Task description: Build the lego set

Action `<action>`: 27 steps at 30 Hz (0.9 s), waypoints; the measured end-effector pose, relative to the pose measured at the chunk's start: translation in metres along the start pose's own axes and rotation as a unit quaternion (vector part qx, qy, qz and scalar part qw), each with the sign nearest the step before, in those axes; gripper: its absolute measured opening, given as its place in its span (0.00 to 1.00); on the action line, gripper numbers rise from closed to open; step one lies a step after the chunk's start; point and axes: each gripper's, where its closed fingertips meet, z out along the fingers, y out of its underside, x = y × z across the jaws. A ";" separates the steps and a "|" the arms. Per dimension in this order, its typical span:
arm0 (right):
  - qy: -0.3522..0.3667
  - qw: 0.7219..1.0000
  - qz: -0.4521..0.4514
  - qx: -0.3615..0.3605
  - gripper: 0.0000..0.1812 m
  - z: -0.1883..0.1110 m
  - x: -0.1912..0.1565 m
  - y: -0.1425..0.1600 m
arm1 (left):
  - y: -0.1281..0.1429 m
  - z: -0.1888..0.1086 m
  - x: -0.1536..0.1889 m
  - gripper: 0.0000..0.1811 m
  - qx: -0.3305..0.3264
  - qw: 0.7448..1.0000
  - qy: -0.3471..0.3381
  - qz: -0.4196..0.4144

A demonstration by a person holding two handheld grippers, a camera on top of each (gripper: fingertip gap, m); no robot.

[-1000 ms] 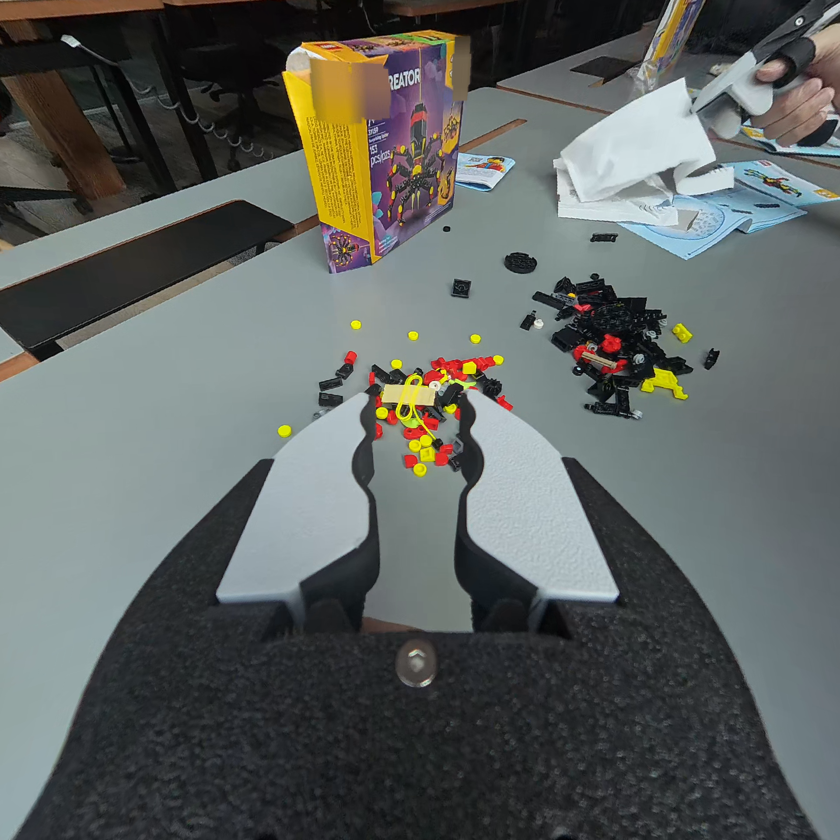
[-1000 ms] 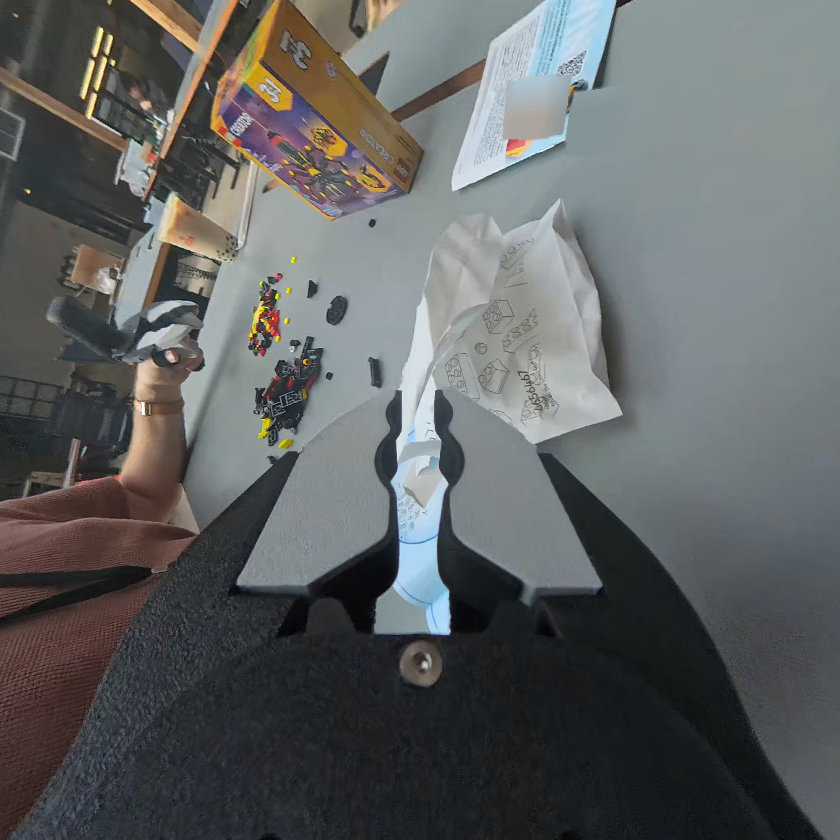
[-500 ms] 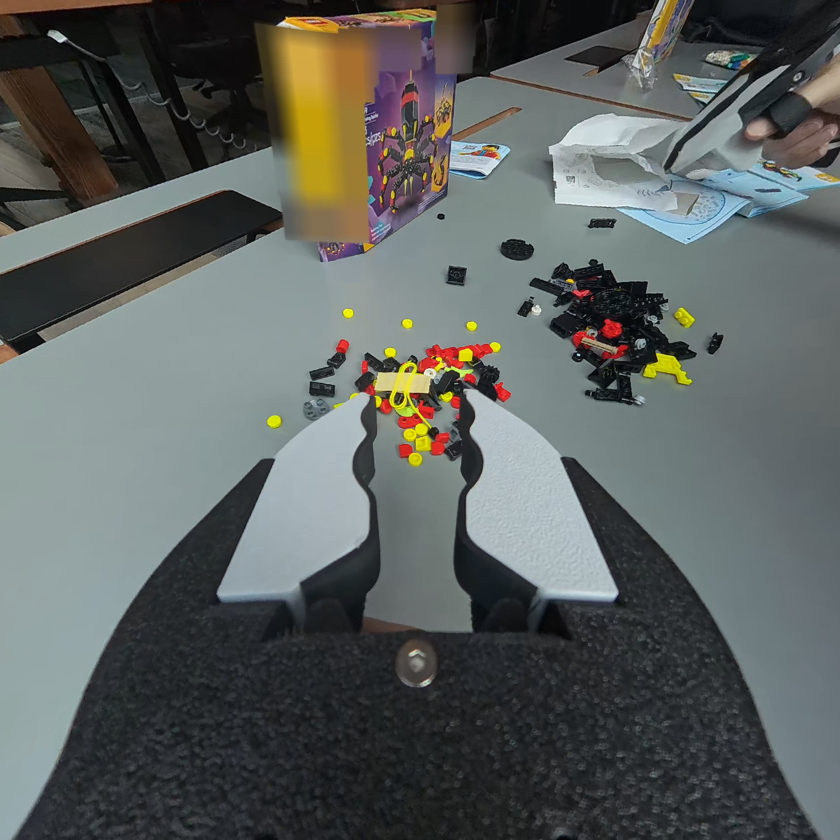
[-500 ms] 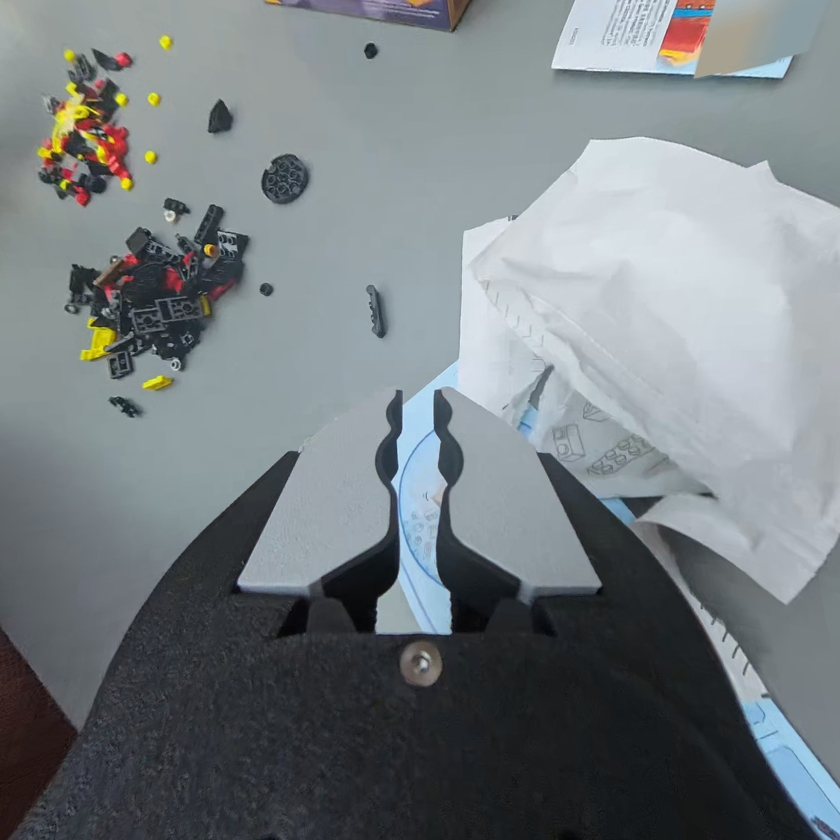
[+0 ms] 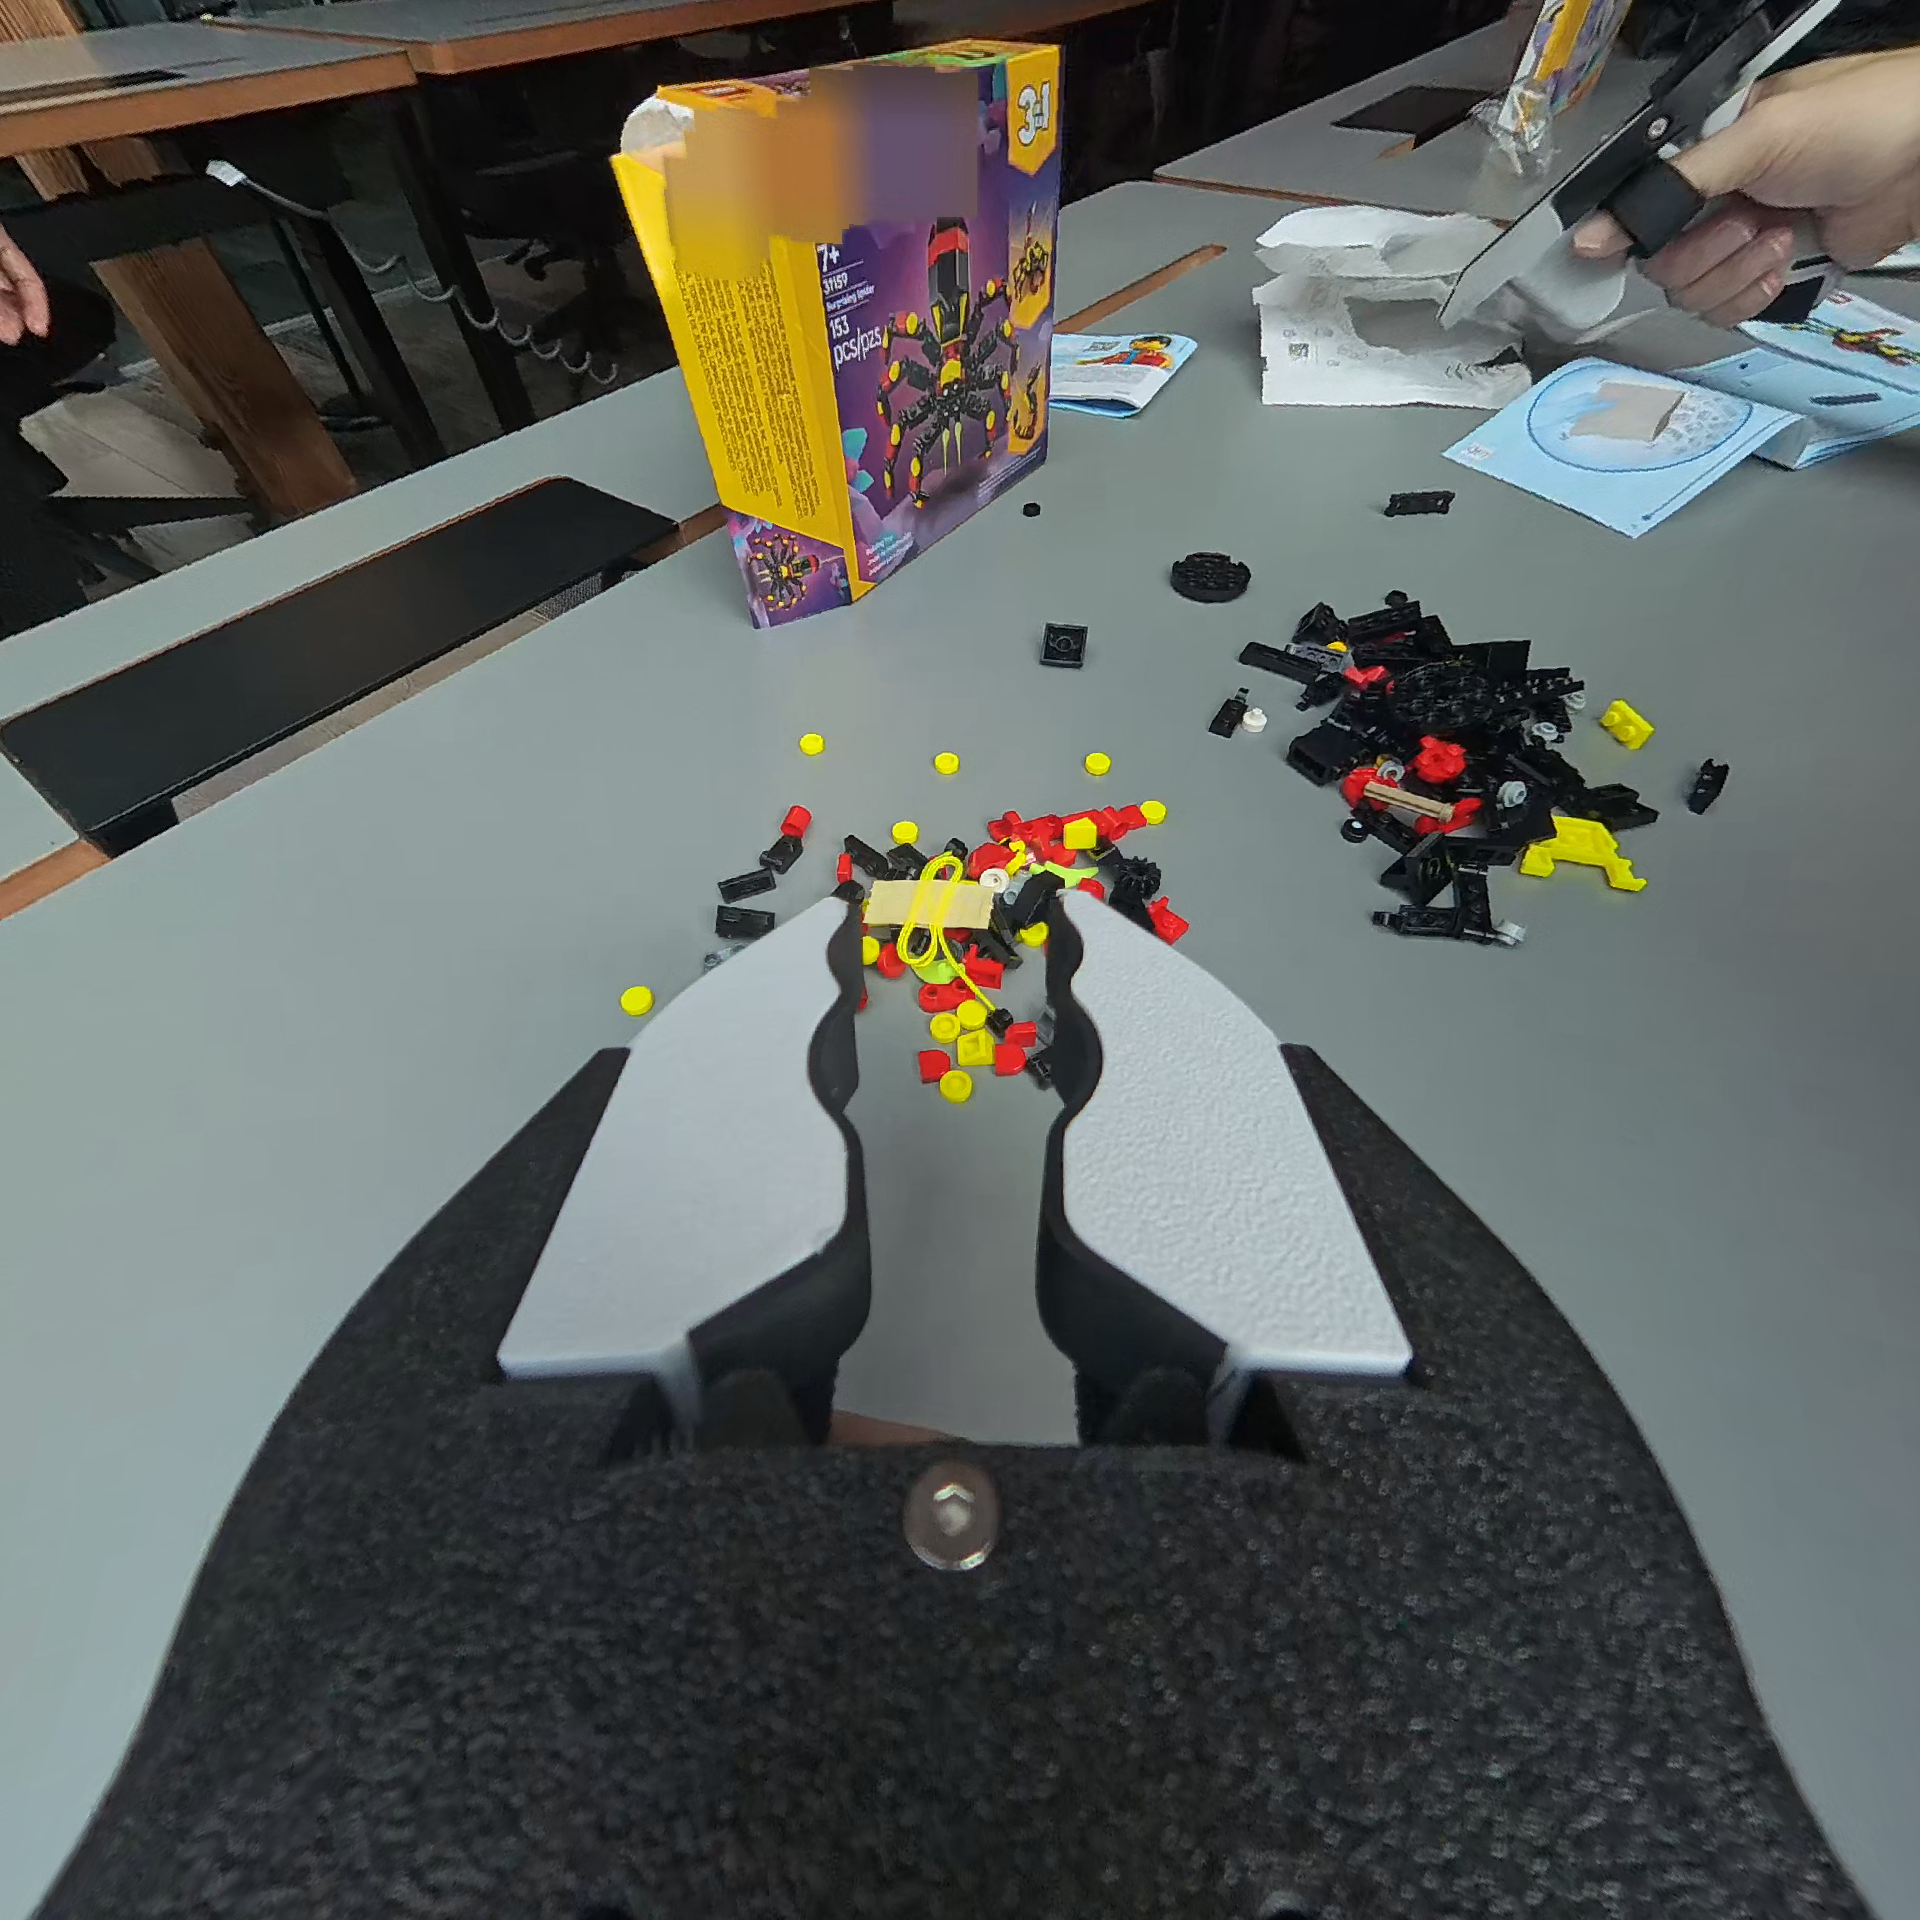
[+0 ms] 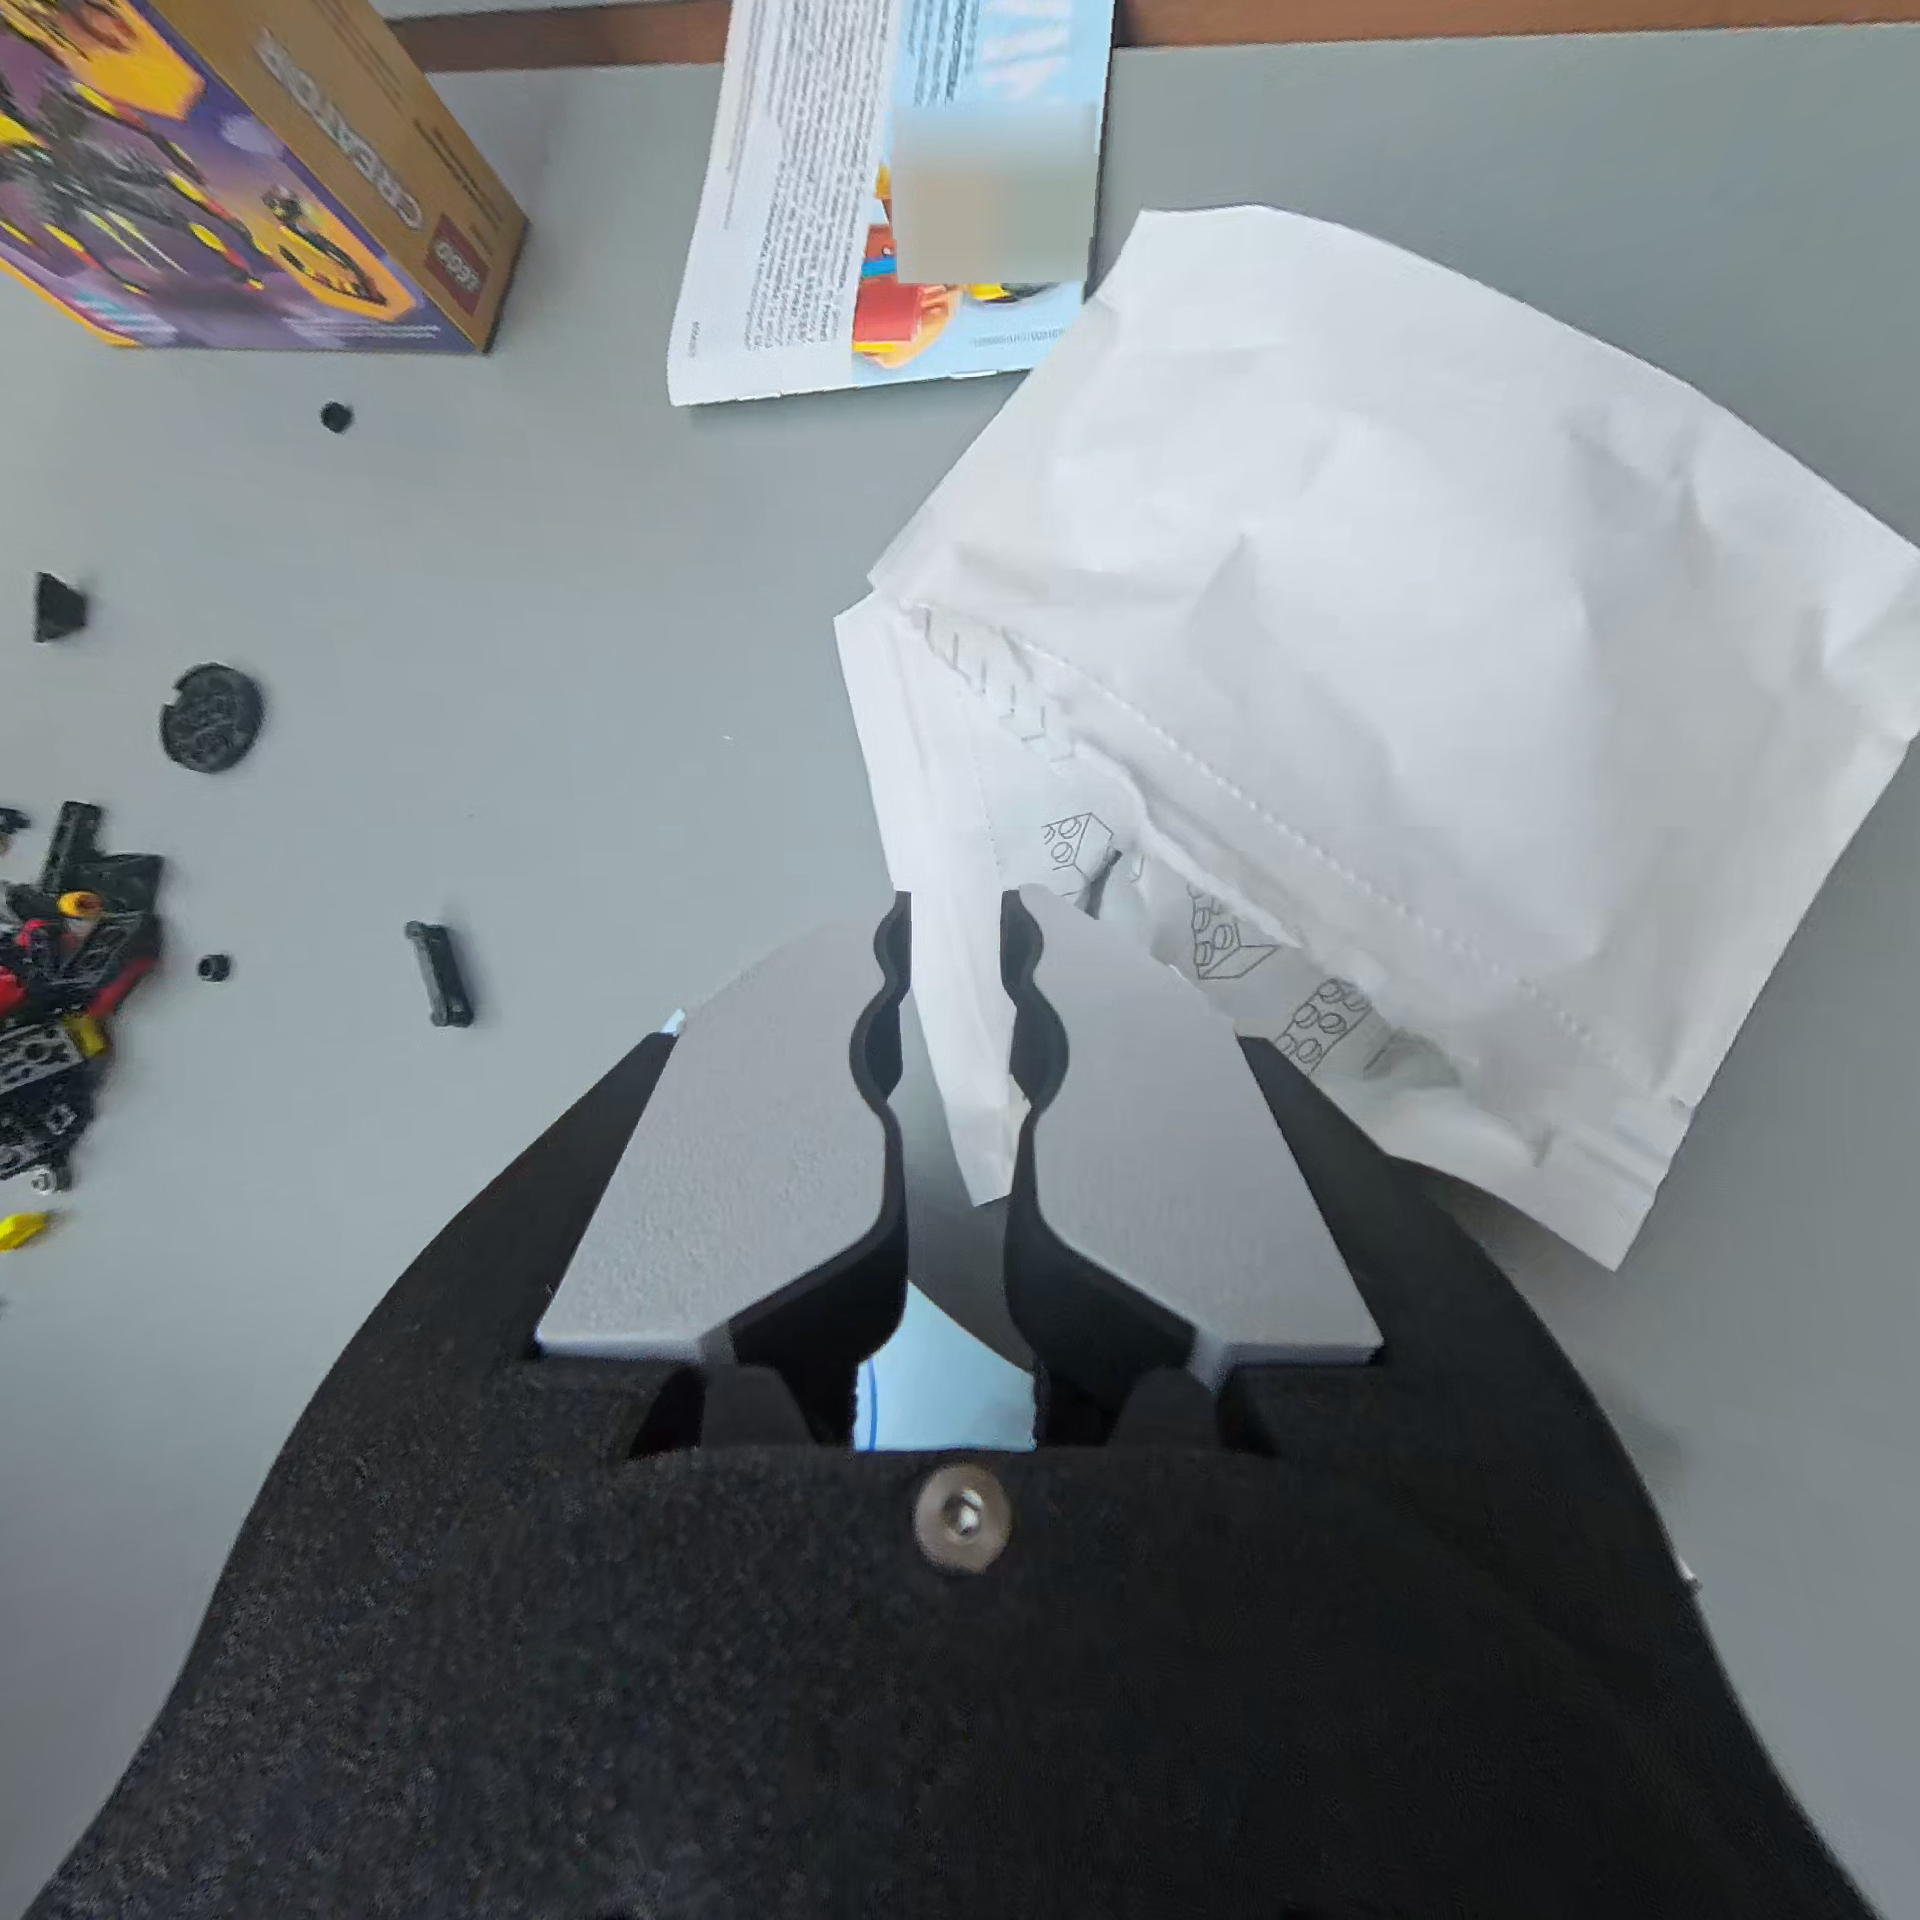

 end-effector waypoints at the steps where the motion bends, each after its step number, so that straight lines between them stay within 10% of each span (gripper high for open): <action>1: -0.024 0.999 0.000 0.025 0.10 -0.012 -0.008 -0.003 | -0.002 0.002 0.003 0.19 0.001 1.000 0.000 0.005; 6: -0.113 0.978 0.001 0.177 0.16 -0.124 -0.053 -0.001 | -0.017 0.016 0.024 0.19 0.003 1.000 0.016 0.008; 13: -0.019 0.943 0.028 0.330 0.16 -0.287 -0.019 0.081 | -0.058 0.053 0.053 0.18 0.046 0.998 0.033 -0.006; 18: 0.025 0.942 0.069 0.326 0.15 -0.306 0.019 0.139 | -0.067 0.086 0.076 0.18 0.036 0.998 0.043 0.006; 27: 0.015 0.948 0.058 0.313 0.16 -0.296 0.034 0.156 | -0.078 0.116 0.106 0.17 0.017 0.997 0.065 0.024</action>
